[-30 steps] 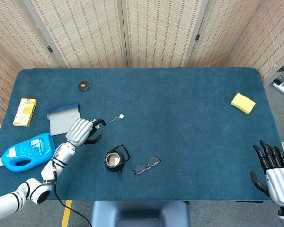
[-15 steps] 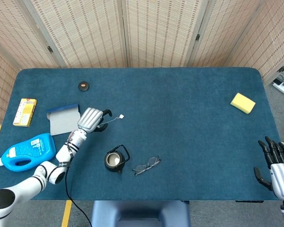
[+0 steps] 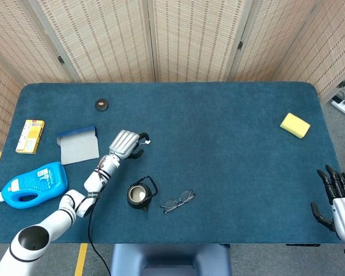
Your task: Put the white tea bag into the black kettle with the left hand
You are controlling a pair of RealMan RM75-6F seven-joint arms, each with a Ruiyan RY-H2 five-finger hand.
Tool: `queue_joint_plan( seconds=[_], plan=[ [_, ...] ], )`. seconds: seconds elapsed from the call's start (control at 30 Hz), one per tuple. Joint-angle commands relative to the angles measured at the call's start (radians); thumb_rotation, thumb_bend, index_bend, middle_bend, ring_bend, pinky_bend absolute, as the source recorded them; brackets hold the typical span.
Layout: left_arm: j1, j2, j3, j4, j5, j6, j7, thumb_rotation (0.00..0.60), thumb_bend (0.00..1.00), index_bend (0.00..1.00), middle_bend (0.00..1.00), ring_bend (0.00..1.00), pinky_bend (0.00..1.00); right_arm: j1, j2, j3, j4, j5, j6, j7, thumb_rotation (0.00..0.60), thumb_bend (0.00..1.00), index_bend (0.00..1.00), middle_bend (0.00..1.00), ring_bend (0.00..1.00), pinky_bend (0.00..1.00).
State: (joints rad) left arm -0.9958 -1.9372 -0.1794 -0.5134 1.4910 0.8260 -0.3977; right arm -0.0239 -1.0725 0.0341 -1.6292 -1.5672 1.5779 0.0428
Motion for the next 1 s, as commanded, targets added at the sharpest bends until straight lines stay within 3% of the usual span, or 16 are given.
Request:
queue_joint_plan(
  seconds=[0.03, 0.4, 0.53, 1.0],
  plan=[
    [-0.024, -0.041, 0.016, 0.053, 0.008, -0.009, -0.02, 0.6, 0.43, 0.39, 1.0, 1.0, 1.0, 0.0, 0.001, 0.001, 0.0, 0.002, 0.0, 0.004, 0.6, 0.44, 0.0, 0.0, 0.0, 0.0],
    [-0.085, -0.129, 0.038, 0.209, 0.009, -0.073, -0.097, 0.6, 0.43, 0.4, 1.0, 1.0, 1.0, -0.001, 0.012, 0.007, 0.002, 0.022, -0.005, 0.035, 0.6, 0.44, 0.0, 0.0, 0.0, 0.0],
    [-0.108, -0.16, 0.046, 0.281, 0.001, -0.147, -0.138, 0.6, 0.43, 0.41, 1.0, 1.0, 1.0, -0.001, 0.018, 0.008, 0.004, 0.03, -0.012, 0.053, 0.6, 0.44, 0.0, 0.0, 0.0, 0.0],
    [-0.127, -0.18, 0.066, 0.367, -0.007, -0.21, -0.209, 0.6, 0.43, 0.42, 1.0, 1.0, 1.0, 0.011, 0.025, 0.008, 0.003, 0.049, -0.046, 0.065, 0.6, 0.44, 0.0, 0.0, 0.0, 0.0]
  ],
)
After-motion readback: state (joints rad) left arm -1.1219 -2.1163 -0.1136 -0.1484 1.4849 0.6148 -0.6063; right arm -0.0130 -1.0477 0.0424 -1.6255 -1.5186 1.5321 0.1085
